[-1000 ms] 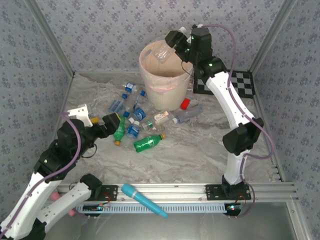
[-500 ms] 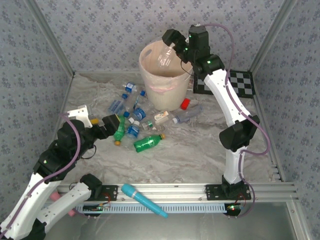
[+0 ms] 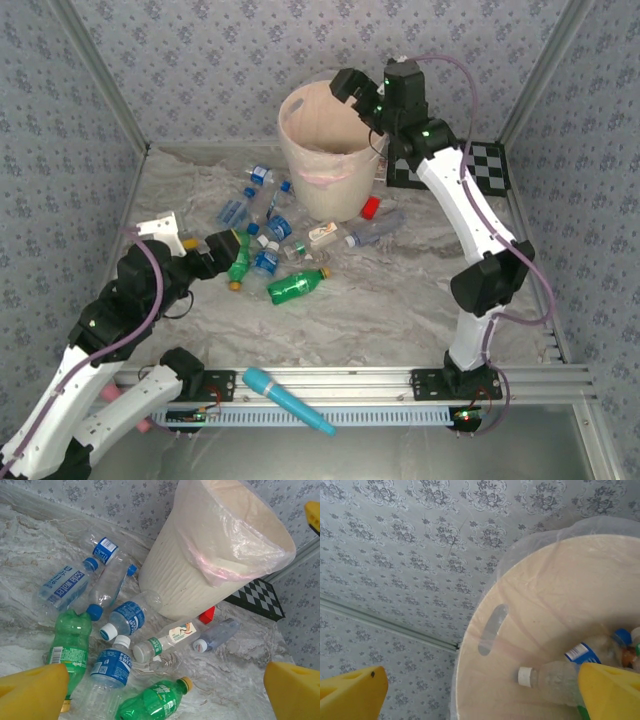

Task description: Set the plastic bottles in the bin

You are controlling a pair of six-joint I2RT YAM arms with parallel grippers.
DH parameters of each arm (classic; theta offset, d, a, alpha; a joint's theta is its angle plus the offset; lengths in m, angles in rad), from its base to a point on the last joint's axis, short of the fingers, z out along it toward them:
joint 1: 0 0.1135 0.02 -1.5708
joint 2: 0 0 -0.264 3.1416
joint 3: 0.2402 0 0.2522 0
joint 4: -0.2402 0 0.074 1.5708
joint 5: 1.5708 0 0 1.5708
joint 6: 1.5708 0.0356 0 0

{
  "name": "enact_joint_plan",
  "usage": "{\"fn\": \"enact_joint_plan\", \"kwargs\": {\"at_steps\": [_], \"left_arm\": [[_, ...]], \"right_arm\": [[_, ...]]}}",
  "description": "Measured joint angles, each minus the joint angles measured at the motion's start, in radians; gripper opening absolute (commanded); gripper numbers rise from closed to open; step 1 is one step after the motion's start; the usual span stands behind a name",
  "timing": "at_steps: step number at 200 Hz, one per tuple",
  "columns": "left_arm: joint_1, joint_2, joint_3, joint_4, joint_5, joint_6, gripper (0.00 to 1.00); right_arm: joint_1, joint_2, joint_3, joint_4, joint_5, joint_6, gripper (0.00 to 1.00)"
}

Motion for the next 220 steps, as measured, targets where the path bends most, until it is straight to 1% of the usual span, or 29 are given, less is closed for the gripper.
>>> {"fn": "enact_joint_plan", "kwargs": {"at_steps": [24,48,84,117,141,181,204,220], "left_arm": [[0.000,0.000,-0.023,0.013,0.002,-0.003,1.00],[0.000,0.000,-0.053,0.045,0.021,-0.003,1.00],[0.000,0.006,-0.089,0.107,0.066,0.002,1.00],[0.000,0.050,-0.101,0.156,0.107,0.005,1.00],[0.000,0.079,-0.105,0.172,0.122,0.008,1.00],[0.000,0.112,-0.106,0.185,0.136,0.017,1.00],[0.000,0.113,-0.106,0.196,0.146,0.020,1.00],[0.000,0.113,-0.106,0.203,0.163,0.027,1.00]], "right_arm": [[-0.002,-0.075,-0.092,0.015,0.008,-0.018,1.00],[-0.017,-0.177,-0.229,0.036,0.011,-0.029,1.00],[-0.077,-0.333,-0.430,0.063,0.023,-0.047,1.00],[-0.134,-0.436,-0.583,0.061,0.047,-0.045,1.00],[-0.157,-0.486,-0.695,0.044,0.068,-0.035,1.00],[-0.183,-0.550,-0.948,0.066,0.074,0.008,1.00],[-0.193,-0.546,-1.052,0.094,0.066,0.034,0.95],[-0.196,-0.529,-1.094,0.132,0.051,0.055,0.93]]}}
